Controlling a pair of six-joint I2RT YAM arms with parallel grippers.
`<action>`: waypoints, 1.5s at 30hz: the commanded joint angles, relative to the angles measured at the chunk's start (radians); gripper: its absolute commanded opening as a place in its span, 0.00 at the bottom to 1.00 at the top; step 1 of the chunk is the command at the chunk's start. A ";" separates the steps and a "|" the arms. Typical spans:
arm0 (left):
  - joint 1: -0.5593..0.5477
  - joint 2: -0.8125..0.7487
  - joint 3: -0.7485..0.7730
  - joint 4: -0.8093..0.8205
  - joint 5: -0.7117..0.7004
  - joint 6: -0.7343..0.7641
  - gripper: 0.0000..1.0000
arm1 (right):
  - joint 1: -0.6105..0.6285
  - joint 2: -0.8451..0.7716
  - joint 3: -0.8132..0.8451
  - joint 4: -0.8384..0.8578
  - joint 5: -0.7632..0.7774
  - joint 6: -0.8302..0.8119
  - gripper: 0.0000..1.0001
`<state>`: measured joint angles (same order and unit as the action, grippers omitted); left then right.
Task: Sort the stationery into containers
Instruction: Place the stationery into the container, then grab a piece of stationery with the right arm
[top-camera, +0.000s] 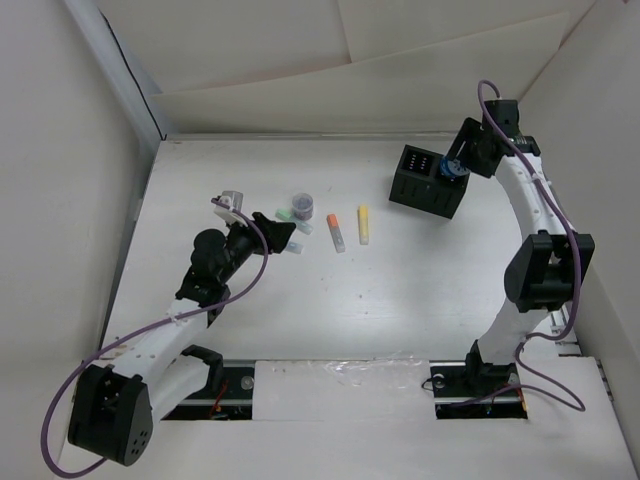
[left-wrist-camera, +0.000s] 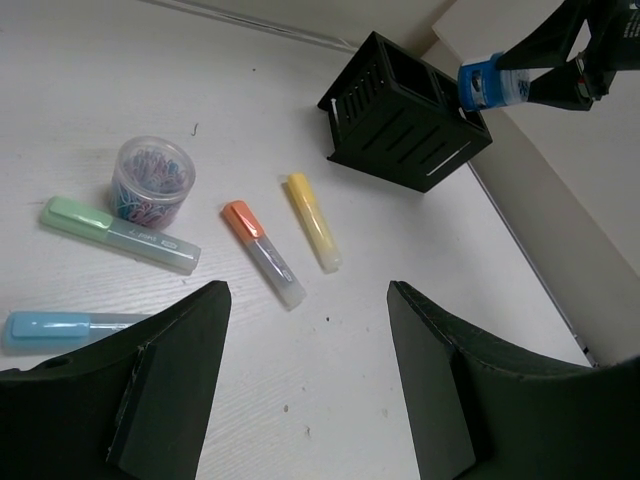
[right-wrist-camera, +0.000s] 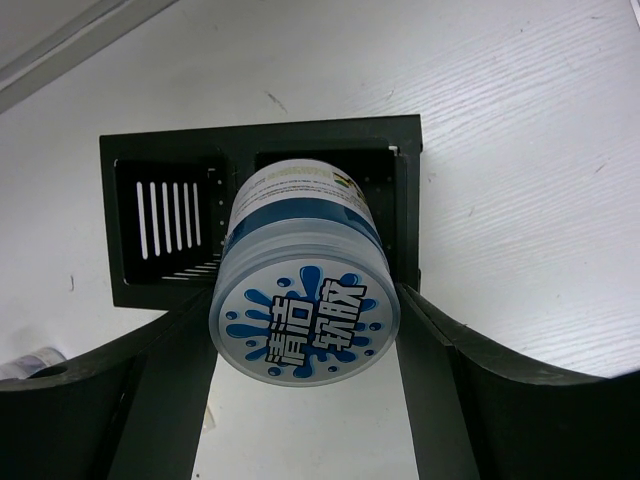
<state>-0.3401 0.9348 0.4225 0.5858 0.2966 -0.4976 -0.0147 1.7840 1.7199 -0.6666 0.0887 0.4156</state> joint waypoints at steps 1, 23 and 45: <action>-0.010 -0.031 -0.004 0.039 -0.007 0.014 0.60 | -0.008 -0.009 0.063 0.010 0.016 0.002 0.35; -0.010 -0.031 0.005 0.029 -0.007 0.014 0.60 | -0.008 0.037 0.101 0.028 0.040 -0.008 0.76; -0.010 -0.079 0.005 -0.029 -0.111 0.005 0.59 | 0.459 -0.153 -0.180 0.378 0.089 -0.113 0.03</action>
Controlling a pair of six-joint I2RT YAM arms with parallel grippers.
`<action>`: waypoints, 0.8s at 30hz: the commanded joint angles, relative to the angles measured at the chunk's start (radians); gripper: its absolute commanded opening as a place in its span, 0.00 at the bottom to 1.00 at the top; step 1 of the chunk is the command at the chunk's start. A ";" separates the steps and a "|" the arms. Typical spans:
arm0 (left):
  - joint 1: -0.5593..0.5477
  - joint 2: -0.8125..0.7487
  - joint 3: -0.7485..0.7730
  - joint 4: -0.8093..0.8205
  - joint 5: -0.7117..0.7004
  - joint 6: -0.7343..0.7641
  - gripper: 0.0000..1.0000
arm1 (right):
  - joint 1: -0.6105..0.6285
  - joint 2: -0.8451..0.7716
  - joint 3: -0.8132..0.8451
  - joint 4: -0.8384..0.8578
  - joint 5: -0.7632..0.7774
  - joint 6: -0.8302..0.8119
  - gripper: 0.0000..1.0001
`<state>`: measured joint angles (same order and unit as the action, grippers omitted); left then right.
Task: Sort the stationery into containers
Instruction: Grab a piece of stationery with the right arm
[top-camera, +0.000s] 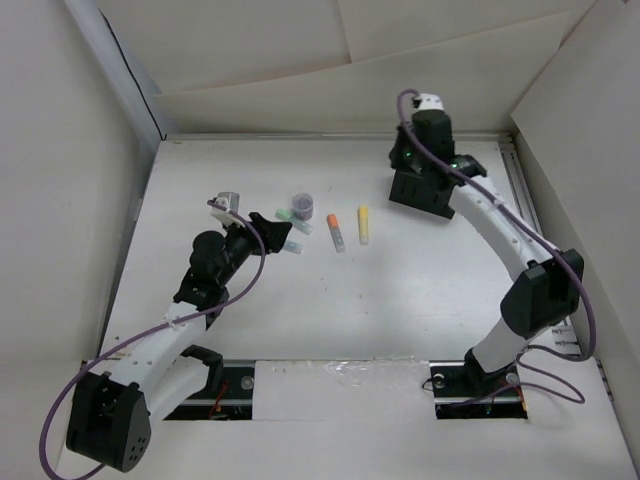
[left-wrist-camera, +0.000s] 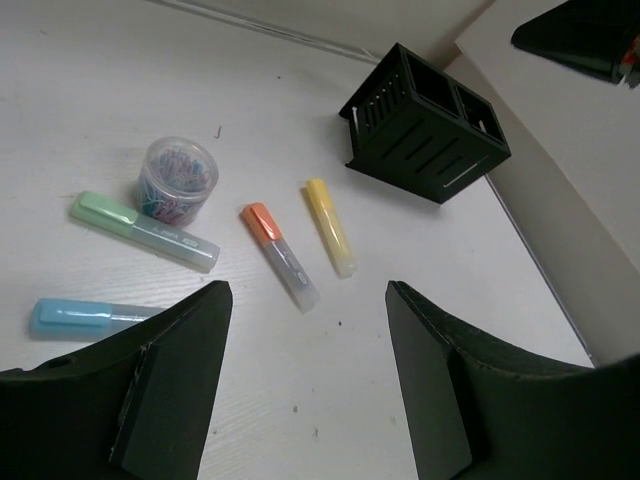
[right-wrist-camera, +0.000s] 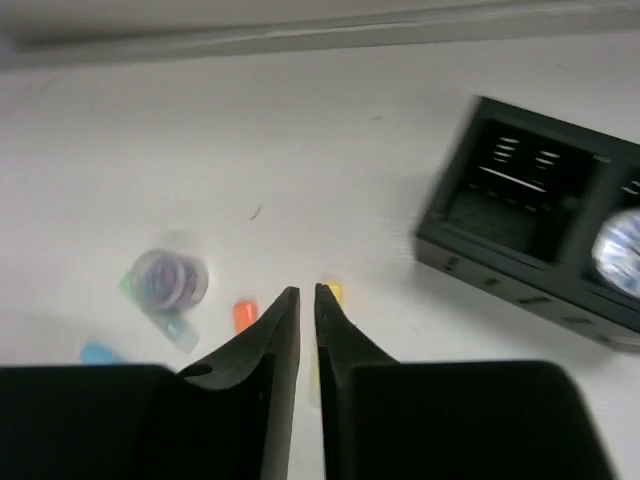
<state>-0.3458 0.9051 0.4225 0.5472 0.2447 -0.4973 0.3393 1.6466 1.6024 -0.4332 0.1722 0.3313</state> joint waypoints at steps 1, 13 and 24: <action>-0.004 -0.060 0.005 -0.015 -0.079 0.005 0.59 | 0.139 0.010 -0.102 0.171 0.006 -0.029 0.22; -0.004 -0.230 -0.044 -0.089 -0.297 -0.034 0.59 | 0.412 0.435 0.140 0.194 0.027 -0.078 0.99; -0.004 -0.203 -0.053 -0.089 -0.308 -0.043 0.59 | 0.441 0.643 0.307 0.192 0.153 -0.078 0.98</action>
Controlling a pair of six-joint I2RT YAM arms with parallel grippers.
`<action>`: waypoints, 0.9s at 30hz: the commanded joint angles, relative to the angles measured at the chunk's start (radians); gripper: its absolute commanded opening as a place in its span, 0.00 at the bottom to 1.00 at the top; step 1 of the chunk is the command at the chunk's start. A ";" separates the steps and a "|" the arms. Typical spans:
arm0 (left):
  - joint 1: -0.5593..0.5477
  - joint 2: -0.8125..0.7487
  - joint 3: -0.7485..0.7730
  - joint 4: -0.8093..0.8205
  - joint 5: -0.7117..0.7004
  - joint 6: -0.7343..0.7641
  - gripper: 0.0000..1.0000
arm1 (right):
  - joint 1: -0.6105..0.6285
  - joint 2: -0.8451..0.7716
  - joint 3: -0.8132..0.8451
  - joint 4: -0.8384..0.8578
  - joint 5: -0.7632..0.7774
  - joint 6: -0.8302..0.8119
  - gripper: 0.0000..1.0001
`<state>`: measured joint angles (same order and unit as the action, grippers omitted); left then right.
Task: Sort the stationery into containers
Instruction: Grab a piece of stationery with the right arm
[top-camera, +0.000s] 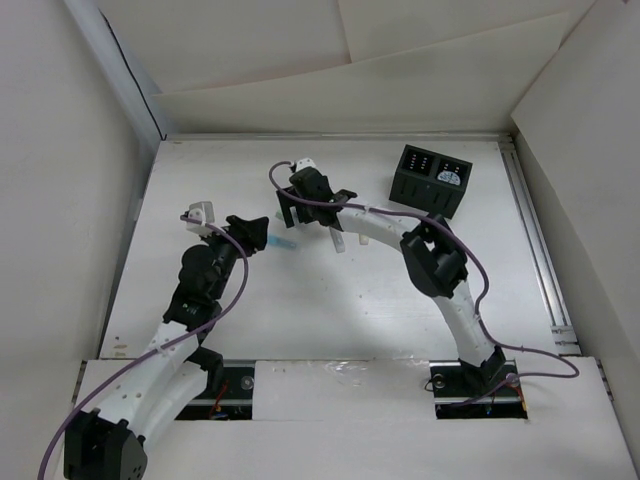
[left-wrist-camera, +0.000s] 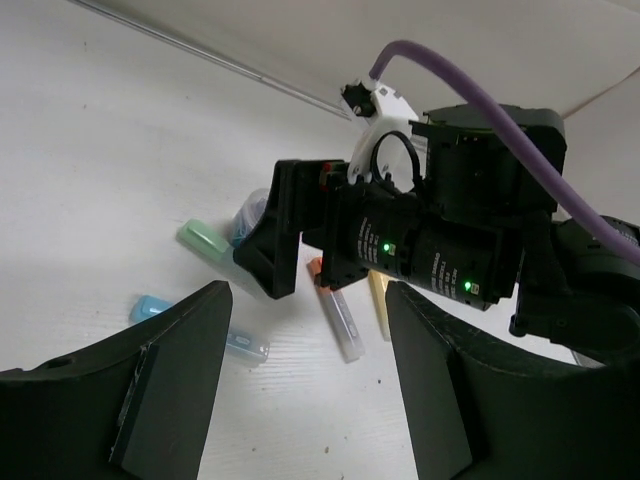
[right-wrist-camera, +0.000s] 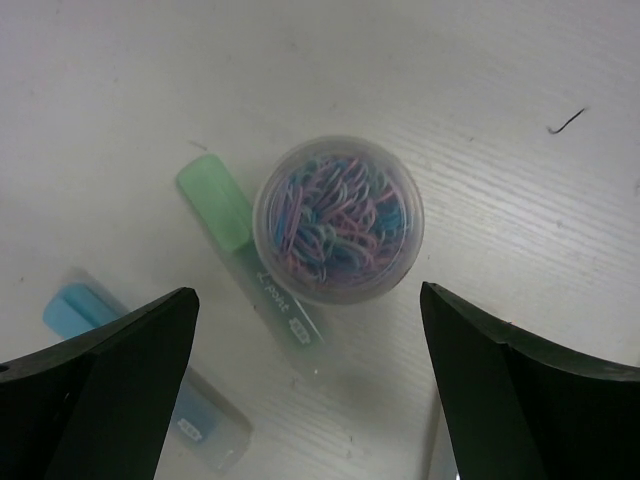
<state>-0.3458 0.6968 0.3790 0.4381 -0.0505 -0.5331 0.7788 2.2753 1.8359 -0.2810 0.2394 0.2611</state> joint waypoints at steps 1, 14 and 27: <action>-0.004 0.006 -0.009 0.030 -0.012 -0.007 0.59 | 0.002 0.024 0.094 0.040 0.098 -0.008 0.98; -0.004 0.015 -0.009 0.039 0.006 -0.007 0.59 | 0.002 0.136 0.217 0.031 0.136 0.001 0.75; -0.004 0.015 -0.009 0.048 0.006 -0.016 0.59 | 0.002 0.021 0.169 0.083 0.155 0.043 0.46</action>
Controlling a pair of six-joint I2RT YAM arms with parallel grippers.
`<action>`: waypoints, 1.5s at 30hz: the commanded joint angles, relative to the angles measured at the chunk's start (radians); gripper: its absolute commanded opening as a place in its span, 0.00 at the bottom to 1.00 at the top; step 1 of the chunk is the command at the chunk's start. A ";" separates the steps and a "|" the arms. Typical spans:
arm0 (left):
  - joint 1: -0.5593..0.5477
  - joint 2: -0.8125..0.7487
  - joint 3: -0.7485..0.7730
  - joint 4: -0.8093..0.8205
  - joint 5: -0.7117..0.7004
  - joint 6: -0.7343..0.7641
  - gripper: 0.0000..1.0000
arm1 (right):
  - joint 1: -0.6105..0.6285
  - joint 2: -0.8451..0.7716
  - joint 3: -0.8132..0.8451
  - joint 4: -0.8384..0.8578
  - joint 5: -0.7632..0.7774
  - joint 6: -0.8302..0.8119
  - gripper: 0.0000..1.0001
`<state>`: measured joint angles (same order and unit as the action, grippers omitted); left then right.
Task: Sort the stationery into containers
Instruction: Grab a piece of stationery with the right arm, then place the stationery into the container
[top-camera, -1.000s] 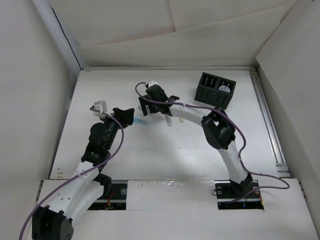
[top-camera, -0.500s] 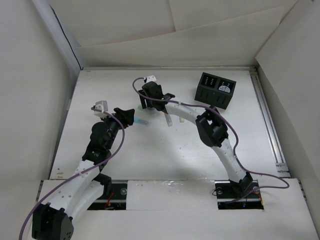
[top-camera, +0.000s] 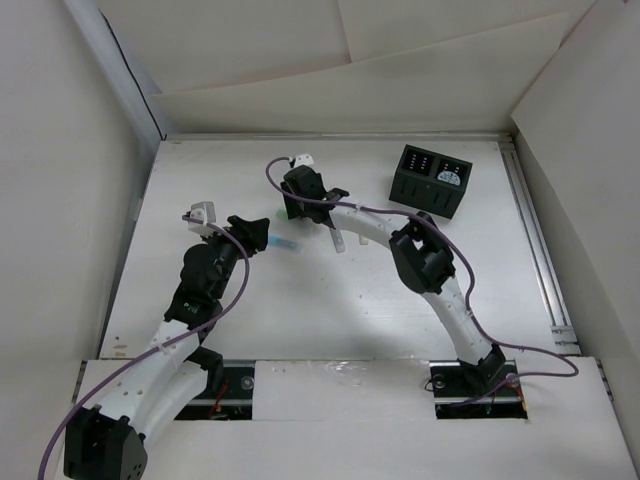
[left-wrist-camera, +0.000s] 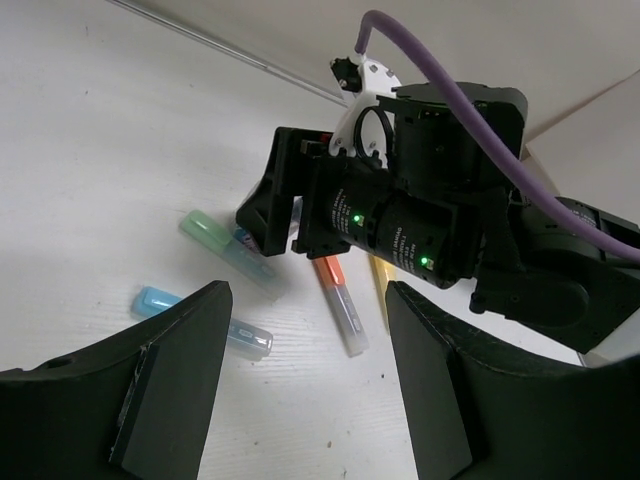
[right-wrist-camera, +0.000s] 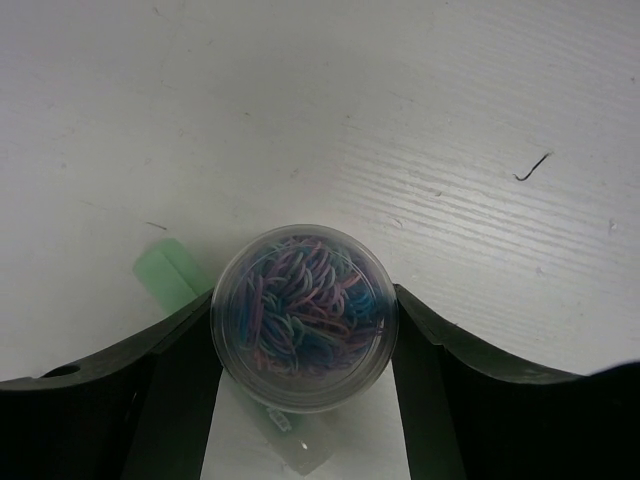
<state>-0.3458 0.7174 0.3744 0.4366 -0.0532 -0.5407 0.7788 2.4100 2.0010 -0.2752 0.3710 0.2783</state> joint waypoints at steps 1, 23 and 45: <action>-0.004 -0.006 -0.005 0.050 0.018 -0.008 0.59 | 0.002 -0.133 0.004 0.086 0.023 0.035 0.46; -0.004 0.062 -0.005 0.079 0.056 -0.008 0.59 | -0.624 -0.772 -0.550 0.031 0.095 0.162 0.40; -0.004 0.132 0.015 0.079 0.065 -0.008 0.59 | -0.681 -0.658 -0.535 0.036 0.057 0.162 0.54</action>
<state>-0.3458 0.8394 0.3744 0.4717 -0.0021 -0.5411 0.1070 1.7386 1.4220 -0.2707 0.4221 0.4274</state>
